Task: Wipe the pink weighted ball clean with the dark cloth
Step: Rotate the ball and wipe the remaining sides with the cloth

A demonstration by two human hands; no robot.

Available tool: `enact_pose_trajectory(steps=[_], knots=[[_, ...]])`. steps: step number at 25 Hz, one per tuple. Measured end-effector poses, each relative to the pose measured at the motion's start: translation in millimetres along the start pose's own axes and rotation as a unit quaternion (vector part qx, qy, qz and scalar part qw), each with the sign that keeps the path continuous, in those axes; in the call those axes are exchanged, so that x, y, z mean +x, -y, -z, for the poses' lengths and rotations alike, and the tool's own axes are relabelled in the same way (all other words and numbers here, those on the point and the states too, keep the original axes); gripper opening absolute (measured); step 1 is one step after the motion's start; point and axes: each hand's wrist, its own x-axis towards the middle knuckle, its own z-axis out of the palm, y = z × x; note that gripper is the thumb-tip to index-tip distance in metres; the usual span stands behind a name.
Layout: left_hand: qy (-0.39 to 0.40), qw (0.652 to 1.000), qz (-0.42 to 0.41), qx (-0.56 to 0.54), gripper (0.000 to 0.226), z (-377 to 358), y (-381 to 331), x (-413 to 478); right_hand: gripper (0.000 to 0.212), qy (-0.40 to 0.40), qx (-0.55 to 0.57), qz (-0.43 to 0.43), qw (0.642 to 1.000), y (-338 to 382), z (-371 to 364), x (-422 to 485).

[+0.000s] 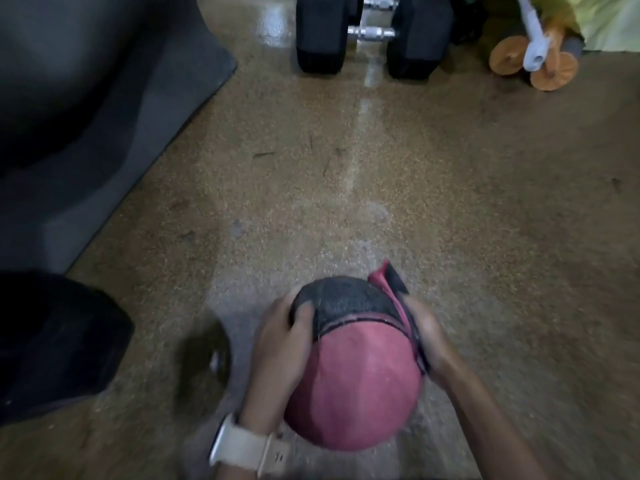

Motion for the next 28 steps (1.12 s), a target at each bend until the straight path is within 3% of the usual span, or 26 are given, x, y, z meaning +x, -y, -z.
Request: enact_pose_trajectory(steps=[1, 3, 4, 5, 7, 8, 9, 12, 14, 19, 20, 23, 26, 28], knots=[[-0.006, 0.999, -0.030, 0.043, 0.054, -7, -3, -3, 0.026, -0.017, -0.134, 0.070, 0.988, -5, -7, -9], [-0.046, 0.990, -0.099, 0.091, 0.068, -16, -8, -10, 0.038, -0.061, -0.388, 0.225, 0.892, -10, -22, -24], [-0.054, 0.987, -0.113, 0.102, 0.070, -17, -5, -13, 0.044, -0.044, -0.453, 0.266, 0.849, -9, -30, -27], [-0.061, 0.983, -0.129, 0.113, 0.071, -18, -2, -12, 0.048, -0.018, -0.481, 0.265, 0.836, -1, -33, -23], [-0.043, 0.985, -0.112, 0.122, 0.066, -15, -1, -15, 0.047, 0.026, -0.439, 0.158, 0.884, 19, -37, -15], [-0.034, 0.986, -0.101, 0.127, 0.065, -15, 2, -17, 0.043, 0.008, -0.409, 0.114, 0.905, 22, -34, -9], [-0.033, 0.987, -0.098, 0.121, 0.066, -17, 4, -20, 0.040, -0.021, -0.421, 0.109, 0.900, 18, -36, -14], [-0.039, 0.991, -0.091, 0.095, 0.058, -14, 10, -25, 0.050, -0.122, -0.475, 0.215, 0.844, -26, -62, -87], [-0.034, 0.992, -0.101, 0.070, 0.047, -11, 20, -31, 0.056, -0.112, -0.499, 0.238, 0.825, -41, -64, -119], [-0.029, 0.987, -0.126, 0.091, 0.068, -7, 39, -48, 0.050, -0.044, -0.460, 0.090, 0.882, 7, -60, -42], [-0.037, 0.988, -0.118, 0.089, 0.069, -7, 40, -48, 0.049, -0.060, -0.474, 0.089, 0.874, 5, -64, -41], [-0.044, 0.991, -0.109, 0.062, 0.058, -6, 38, -44, 0.049, -0.098, -0.509, 0.249, 0.818, -35, -67, -96], [-0.040, 0.989, -0.124, 0.066, 0.052, -7, 37, -49, 0.053, -0.091, -0.431, 0.269, 0.856, -57, -41, -116], [-0.038, 0.986, -0.131, 0.099, 0.063, -8, 40, -56, 0.050, -0.098, -0.372, 0.187, 0.904, -43, -30, -76]])
